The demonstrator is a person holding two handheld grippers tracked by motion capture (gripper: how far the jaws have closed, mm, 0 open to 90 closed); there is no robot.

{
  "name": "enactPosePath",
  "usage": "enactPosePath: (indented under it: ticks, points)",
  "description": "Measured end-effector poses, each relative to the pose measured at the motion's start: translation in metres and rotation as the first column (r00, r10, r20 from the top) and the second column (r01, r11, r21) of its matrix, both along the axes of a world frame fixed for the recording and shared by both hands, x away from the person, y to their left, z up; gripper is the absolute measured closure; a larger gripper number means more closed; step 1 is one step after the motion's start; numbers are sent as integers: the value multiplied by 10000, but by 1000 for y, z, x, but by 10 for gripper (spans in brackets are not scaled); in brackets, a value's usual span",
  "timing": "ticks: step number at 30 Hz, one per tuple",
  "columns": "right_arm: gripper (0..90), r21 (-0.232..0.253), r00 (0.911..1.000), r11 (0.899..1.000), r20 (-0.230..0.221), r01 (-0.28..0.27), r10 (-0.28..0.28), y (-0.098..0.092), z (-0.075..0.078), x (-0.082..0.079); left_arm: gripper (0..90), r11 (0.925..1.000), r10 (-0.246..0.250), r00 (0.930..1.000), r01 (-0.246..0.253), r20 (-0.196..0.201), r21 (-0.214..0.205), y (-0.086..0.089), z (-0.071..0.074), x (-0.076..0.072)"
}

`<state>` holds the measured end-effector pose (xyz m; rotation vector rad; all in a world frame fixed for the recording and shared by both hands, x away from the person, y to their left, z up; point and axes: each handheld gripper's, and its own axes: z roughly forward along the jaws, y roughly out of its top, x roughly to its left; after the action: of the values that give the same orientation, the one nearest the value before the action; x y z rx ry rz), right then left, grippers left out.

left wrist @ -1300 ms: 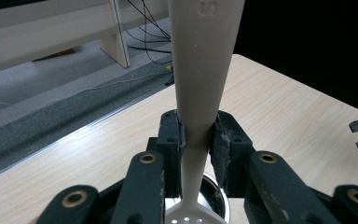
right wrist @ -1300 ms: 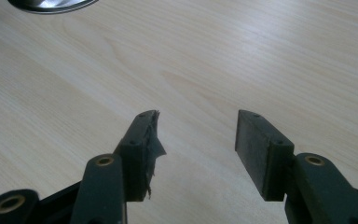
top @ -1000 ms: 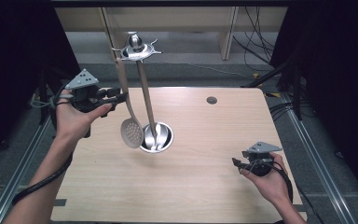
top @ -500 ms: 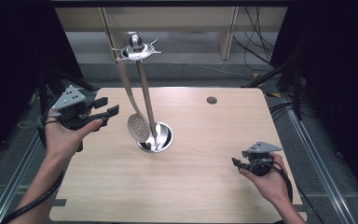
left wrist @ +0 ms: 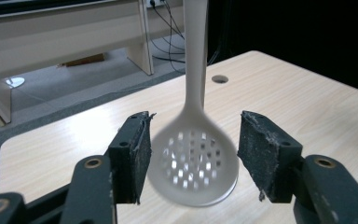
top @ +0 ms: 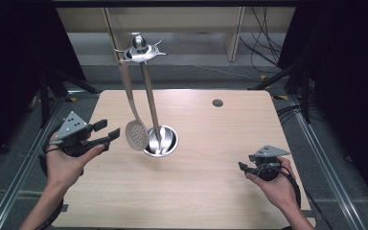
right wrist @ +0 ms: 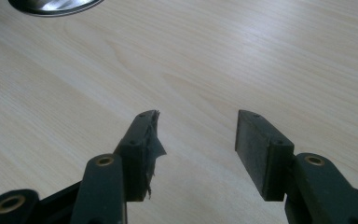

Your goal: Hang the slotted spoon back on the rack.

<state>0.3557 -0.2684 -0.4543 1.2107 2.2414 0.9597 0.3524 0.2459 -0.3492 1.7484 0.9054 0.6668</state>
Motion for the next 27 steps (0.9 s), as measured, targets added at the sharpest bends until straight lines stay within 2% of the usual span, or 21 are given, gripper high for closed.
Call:
enactPosePath:
  ticks: [3,4,5,11,14,18,21,22,25,26,27]
  points:
    - [494,143,10000,9999,-48,-26,26,1,-1,0,428,9998,137,9997,-134,-200,151,2,-11,-3]
    - [494,-79,10000,10000,39,-42,43,-1,0,0,427,9998,94,9998,-91,-187,159,2,-14,-3]
    - [494,-68,10000,10000,57,-59,59,-1,0,0,426,9995,160,9995,-153,-267,275,2,-19,-4]
    - [494,-86,10000,9999,59,-63,64,-1,0,0,423,9984,224,9962,-179,-838,535,4,-53,-7]
    - [494,-73,10000,10000,76,-37,38,-1,0,0,423,9983,280,9958,-233,-877,543,5,-74,-9]
    - [494,-29,10000,10000,69,9,-9,0,-1,0,427,9976,573,9926,-529,-1066,436,5,-93,-14]
    - [494,-51,10000,10000,24,-9,9,0,0,0,427,9975,577,9932,-533,-1012,461,4,-102,-18]
    - [494,-61,10000,10000,46,-10,10,0,0,0,428,9970,707,9906,-664,-1174,400,3,-104,-20]
    - [494,-82,10000,10000,-11,5,-5,-1,0,0,427,9973,556,9930,-502,-1040,544,2,-105,-18]
    - [495,83,9999,9998,8,156,-156,1,-2,-1,426,9973,632,9925,-590,-1046,433,1,-106,-17]
    - [494,88,9999,9999,72,94,-95,1,-2,0,426,9967,691,9919,-641,-1065,494,2,-106,-18]
